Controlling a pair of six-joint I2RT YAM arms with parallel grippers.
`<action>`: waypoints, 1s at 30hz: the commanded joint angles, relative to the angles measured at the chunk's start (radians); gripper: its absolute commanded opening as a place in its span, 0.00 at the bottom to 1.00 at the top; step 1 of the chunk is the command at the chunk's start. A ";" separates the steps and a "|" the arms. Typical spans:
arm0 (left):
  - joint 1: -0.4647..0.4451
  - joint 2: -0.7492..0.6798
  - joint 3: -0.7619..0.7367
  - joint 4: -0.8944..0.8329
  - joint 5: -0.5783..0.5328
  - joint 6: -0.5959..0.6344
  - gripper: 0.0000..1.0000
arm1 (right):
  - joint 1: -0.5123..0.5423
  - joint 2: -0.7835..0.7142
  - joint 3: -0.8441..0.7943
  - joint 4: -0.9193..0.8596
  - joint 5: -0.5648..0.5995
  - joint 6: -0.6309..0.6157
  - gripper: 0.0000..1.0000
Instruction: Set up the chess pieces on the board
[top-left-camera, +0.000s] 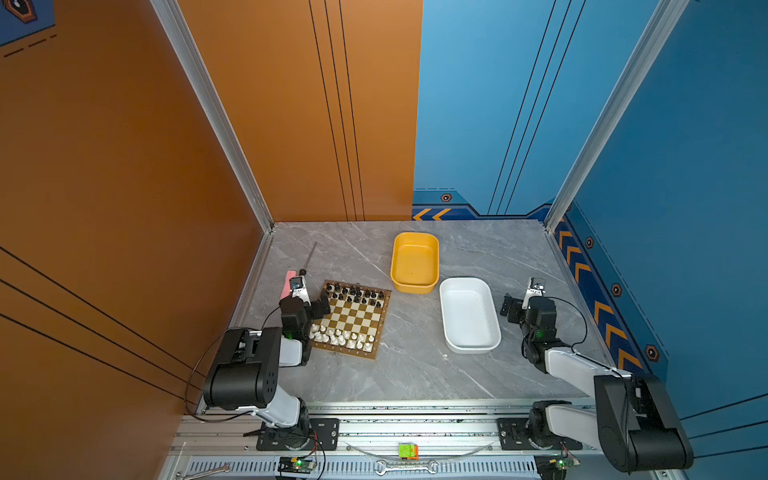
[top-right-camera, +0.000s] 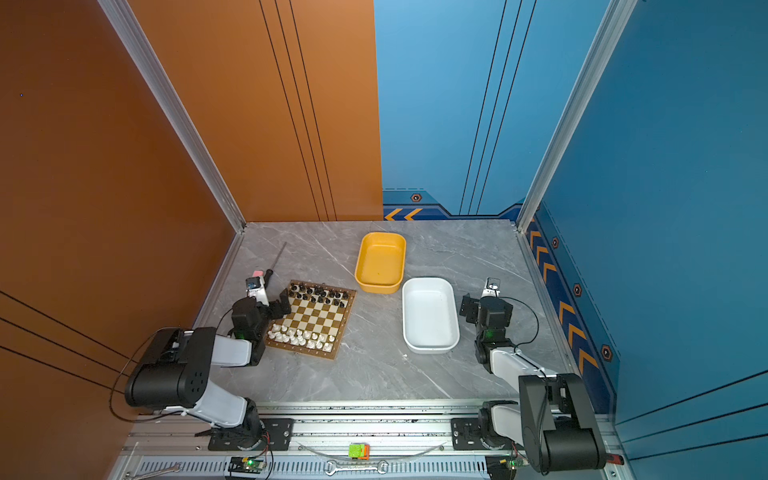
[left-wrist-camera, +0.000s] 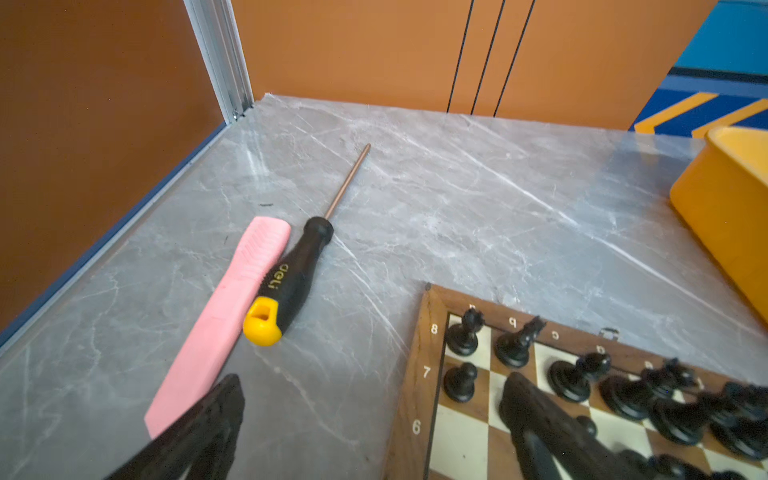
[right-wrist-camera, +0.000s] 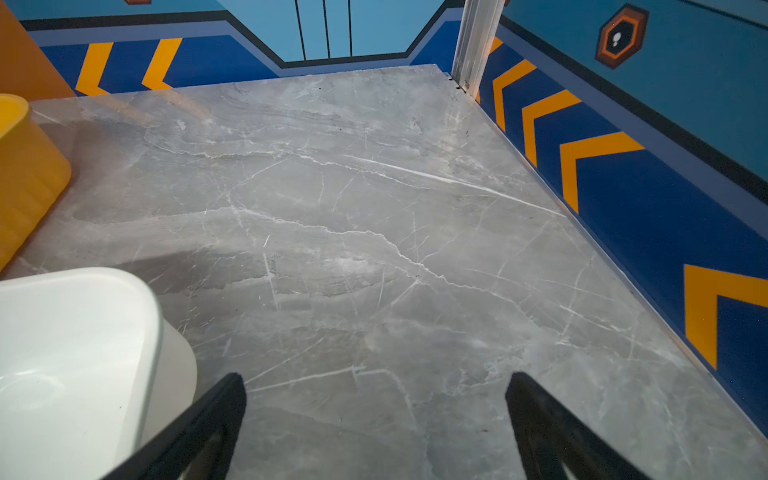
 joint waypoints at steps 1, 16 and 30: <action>-0.008 -0.004 0.010 0.043 0.012 0.022 0.98 | -0.006 0.015 0.032 0.048 -0.036 -0.027 1.00; -0.006 0.007 0.053 -0.024 0.054 0.040 0.98 | 0.008 0.019 0.011 0.112 -0.038 -0.074 1.00; -0.016 0.005 0.062 -0.042 0.043 0.047 0.98 | 0.042 0.278 0.006 0.416 -0.074 -0.107 1.00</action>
